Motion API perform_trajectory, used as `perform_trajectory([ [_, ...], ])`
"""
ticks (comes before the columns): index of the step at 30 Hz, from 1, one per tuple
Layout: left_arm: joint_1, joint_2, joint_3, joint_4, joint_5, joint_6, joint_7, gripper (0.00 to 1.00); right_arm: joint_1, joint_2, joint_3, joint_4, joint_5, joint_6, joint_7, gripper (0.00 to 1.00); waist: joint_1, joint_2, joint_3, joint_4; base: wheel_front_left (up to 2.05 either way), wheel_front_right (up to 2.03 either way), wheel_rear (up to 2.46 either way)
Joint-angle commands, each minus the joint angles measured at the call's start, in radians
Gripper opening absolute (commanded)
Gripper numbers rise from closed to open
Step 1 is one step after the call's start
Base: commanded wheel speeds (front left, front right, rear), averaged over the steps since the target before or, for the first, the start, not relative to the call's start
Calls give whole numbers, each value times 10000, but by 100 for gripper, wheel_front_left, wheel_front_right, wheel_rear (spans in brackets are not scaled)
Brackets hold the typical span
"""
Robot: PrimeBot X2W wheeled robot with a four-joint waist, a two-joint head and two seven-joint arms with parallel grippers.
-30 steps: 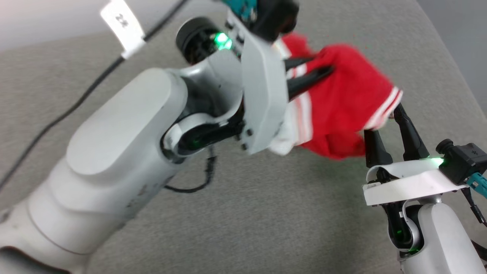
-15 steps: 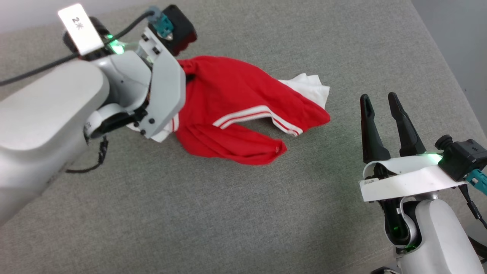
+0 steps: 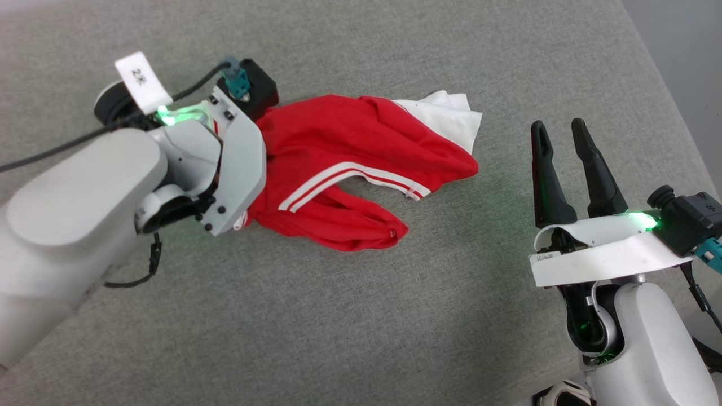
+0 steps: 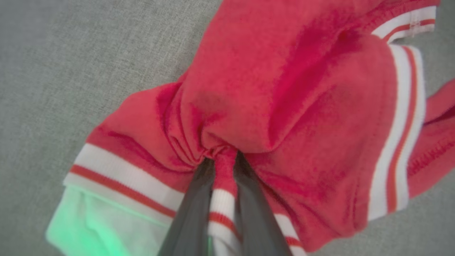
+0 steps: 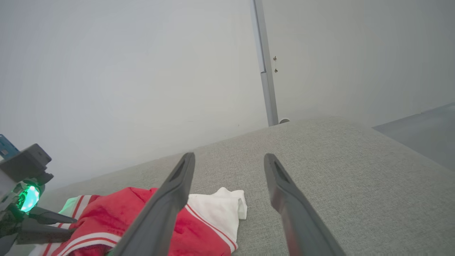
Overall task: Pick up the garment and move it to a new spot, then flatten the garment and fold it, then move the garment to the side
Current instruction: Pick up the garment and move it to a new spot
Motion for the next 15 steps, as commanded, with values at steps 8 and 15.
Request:
perform_trajectory([
  [8, 1023, -82, -378, 669, -266, 8, 173, 17, -137, 23, -88, -20, 74, -14, -5, 100, 0, 0, 287, -91, 0, 0, 0],
  [15, 592, -412, -270, 707, 34, -2, -1342, 100, 71, 19, -177, 169, -463, -14, -5, 100, 0, 0, -361, 589, 0, 0, 0],
])
